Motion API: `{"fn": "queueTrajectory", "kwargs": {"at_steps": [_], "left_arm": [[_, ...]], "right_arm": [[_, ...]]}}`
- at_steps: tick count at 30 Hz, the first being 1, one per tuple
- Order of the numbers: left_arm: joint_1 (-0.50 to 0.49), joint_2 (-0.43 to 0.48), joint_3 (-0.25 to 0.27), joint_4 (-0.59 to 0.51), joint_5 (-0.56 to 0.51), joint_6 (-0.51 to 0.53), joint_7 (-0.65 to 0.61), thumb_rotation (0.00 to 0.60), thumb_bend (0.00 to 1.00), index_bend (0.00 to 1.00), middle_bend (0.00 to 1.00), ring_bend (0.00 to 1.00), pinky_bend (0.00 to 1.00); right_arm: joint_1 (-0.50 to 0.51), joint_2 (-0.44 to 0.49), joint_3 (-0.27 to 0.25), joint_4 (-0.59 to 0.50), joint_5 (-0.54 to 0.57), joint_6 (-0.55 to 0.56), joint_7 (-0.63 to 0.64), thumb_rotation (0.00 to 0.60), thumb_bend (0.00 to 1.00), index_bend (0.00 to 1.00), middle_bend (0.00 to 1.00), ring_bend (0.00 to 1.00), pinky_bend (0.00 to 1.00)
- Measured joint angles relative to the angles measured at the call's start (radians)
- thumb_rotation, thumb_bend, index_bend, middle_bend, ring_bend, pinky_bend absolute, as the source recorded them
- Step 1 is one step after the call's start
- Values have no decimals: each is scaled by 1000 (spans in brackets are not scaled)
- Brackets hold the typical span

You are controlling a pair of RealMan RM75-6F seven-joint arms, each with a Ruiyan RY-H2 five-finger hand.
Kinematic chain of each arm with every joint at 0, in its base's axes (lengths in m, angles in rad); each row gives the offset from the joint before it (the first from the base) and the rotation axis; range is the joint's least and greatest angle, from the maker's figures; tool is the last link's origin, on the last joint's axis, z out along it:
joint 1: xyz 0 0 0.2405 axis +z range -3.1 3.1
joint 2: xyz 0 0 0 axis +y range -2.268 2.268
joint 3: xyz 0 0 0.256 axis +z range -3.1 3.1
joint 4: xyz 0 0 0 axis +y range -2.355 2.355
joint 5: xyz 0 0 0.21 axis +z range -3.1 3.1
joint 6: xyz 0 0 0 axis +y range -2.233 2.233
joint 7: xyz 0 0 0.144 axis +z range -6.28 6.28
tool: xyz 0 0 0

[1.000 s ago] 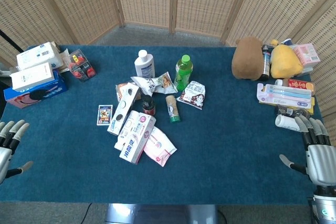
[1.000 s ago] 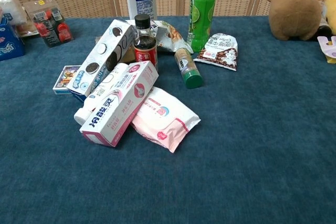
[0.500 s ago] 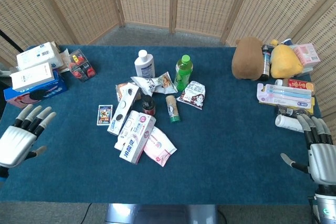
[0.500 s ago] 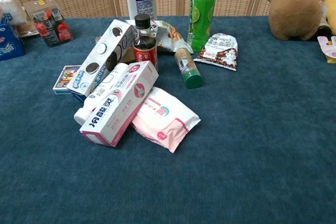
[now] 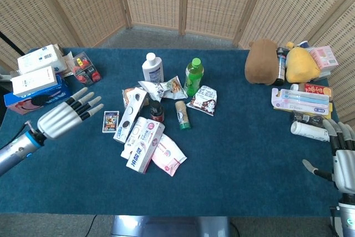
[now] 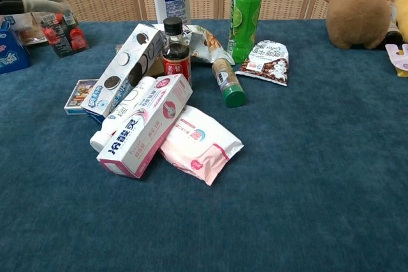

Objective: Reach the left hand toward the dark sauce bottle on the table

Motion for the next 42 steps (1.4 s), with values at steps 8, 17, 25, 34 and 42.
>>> {"fn": "queueTrajectory", "kwargs": {"at_steps": [8, 17, 25, 34, 42], "left_arm": [[-204, -83, 50, 126, 85, -72, -36, 600, 0, 0, 0, 0, 0], [-323, -173, 112, 183, 93, -181, -39, 600, 0, 0, 0, 0, 0], [-354, -238, 149, 232, 61, -221, -34, 600, 0, 0, 0, 0, 0], [-366, -297, 183, 277, 24, -257, -23, 600, 0, 0, 0, 0, 0], [-377, -335, 204, 322, 11, -244, -13, 600, 0, 638, 183, 149, 31]], "right_arm": [[-1, 6, 11, 4, 24, -7, 19, 600, 0, 0, 0, 0, 0], [-3, 15, 24, 7, 45, -9, 51, 600, 0, 0, 0, 0, 0], [-6, 23, 32, 8, 55, -9, 75, 600, 0, 0, 0, 0, 0], [-9, 27, 32, 2, 47, -3, 83, 600, 0, 0, 0, 0, 0], [-10, 25, 33, 5, 38, 6, 80, 600, 0, 0, 0, 0, 0]]}}
